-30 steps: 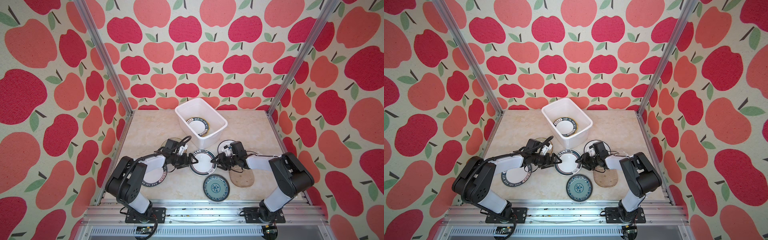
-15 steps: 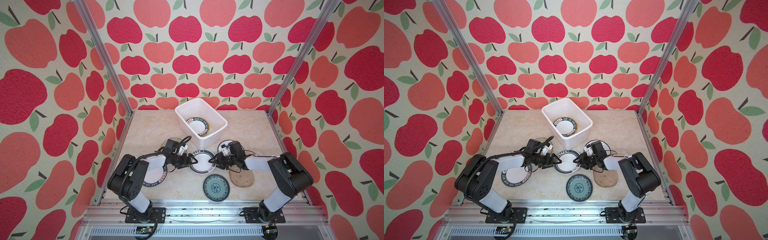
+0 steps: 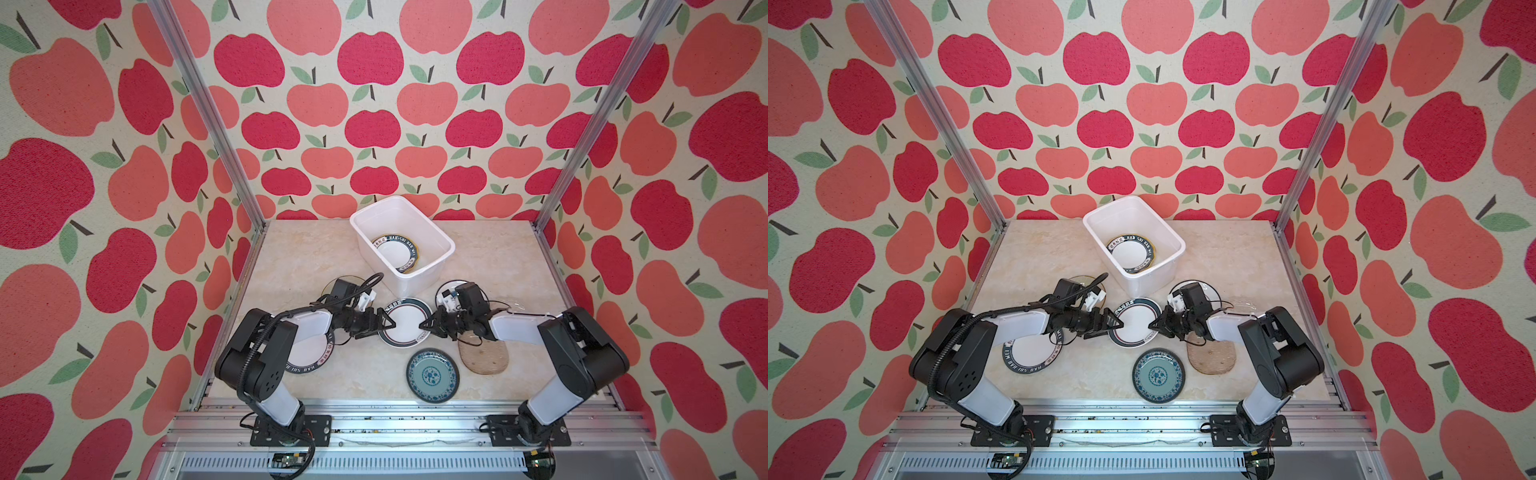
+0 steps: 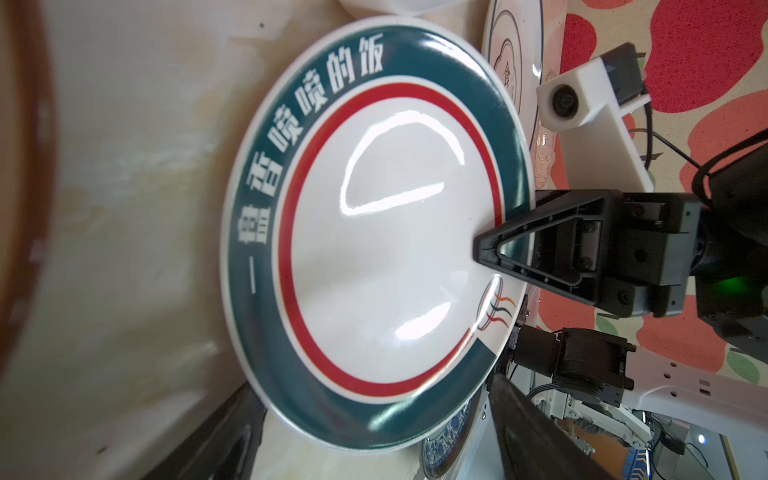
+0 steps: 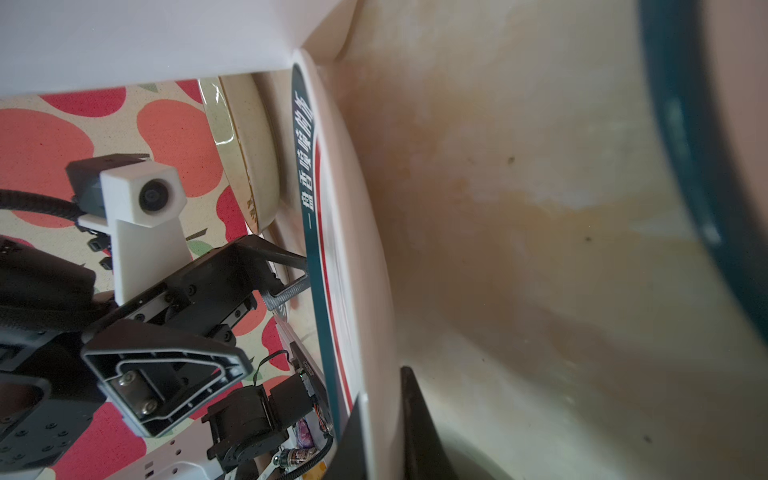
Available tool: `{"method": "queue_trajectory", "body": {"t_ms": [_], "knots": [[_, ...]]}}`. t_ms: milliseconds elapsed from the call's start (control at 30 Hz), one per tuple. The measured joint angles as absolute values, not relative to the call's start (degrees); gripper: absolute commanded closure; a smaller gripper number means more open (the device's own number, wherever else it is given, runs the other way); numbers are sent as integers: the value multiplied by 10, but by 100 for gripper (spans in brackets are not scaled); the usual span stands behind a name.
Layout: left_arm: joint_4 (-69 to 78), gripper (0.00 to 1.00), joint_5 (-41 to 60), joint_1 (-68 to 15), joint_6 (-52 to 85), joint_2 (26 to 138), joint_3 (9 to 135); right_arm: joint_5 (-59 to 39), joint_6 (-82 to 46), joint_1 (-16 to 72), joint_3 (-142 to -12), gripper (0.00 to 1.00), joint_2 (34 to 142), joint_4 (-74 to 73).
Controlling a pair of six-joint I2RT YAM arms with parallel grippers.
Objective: Place the plates into the plastic bin on the countertop
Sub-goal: 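Push the red-rimmed plate's edge with the left gripper while the right gripper pinches it, then lift the red-rimmed plate toward the bin with the right gripper while the left withdraws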
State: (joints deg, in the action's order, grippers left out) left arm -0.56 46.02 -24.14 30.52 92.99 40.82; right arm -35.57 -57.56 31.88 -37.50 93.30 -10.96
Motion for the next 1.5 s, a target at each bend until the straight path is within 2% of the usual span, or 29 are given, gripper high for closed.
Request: {"method": "queue_trajectory", "body": {"t_ms": [167,333,633,867,1033,1200,1500], "knots": [[-9,12,461,-243,305,899,400,-335,-593,319,-372,96,896,-79],[-25,8,455,-243,305,826,391,-300,-612,322,-364,97,792,-19],[-130,1,380,-241,287,659,410,-224,-610,322,-398,100,618,227],[-215,1,273,-209,288,556,458,-200,-585,329,-489,100,559,408],[-250,1,243,-173,309,569,505,-195,-575,352,-584,100,538,499],[-263,1,247,-165,336,616,561,-195,-578,356,-675,100,537,525],[-264,1,266,-165,349,660,613,-202,-585,348,-847,100,711,468]]}}
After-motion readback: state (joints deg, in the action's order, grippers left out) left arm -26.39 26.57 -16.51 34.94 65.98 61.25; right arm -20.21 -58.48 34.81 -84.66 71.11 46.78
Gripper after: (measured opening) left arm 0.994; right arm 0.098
